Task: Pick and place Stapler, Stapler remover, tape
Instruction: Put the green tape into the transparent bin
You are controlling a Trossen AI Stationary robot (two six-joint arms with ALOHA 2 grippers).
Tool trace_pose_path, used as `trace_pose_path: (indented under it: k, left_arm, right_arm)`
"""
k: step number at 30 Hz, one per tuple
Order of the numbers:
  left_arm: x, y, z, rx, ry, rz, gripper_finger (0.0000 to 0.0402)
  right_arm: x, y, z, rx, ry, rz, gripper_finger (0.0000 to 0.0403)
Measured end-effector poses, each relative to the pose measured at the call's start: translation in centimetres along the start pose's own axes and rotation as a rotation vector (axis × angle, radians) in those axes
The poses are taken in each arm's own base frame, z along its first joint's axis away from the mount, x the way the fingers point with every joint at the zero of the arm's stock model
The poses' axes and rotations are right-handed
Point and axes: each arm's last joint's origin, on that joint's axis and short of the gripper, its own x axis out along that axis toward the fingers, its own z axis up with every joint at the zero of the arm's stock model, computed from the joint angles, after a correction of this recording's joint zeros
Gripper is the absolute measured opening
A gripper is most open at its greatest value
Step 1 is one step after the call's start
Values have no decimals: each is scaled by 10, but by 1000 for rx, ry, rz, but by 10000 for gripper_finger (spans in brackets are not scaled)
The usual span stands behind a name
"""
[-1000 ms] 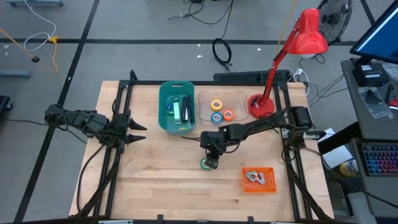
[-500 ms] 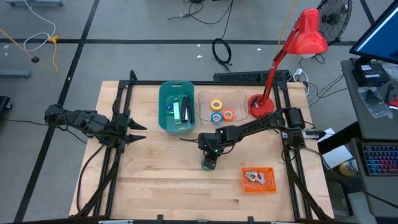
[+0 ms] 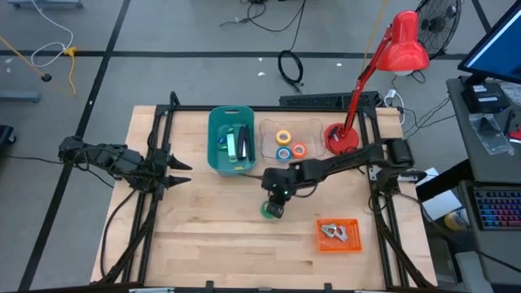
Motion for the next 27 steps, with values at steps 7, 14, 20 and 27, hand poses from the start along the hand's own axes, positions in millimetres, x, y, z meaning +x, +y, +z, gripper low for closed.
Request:
trace_pose_path:
  k: [7,14,20,27]
  left_arm:
    - [0,0,0,4,-1,6,189]
    - [0,0,0,3,-2,8,189]
    - [0,0,0,3,-3,8,189]
    - [0,0,0,3,-3,8,189]
  right_arm:
    - [-89,15,14,-48,-325,-30,34]
    - [-174,-15,24,-146,-628,-288,34]
    - [-209,-70,38,-166,-670,-453,40]
    - [-197,-130,46,-155,-477,-468,35]
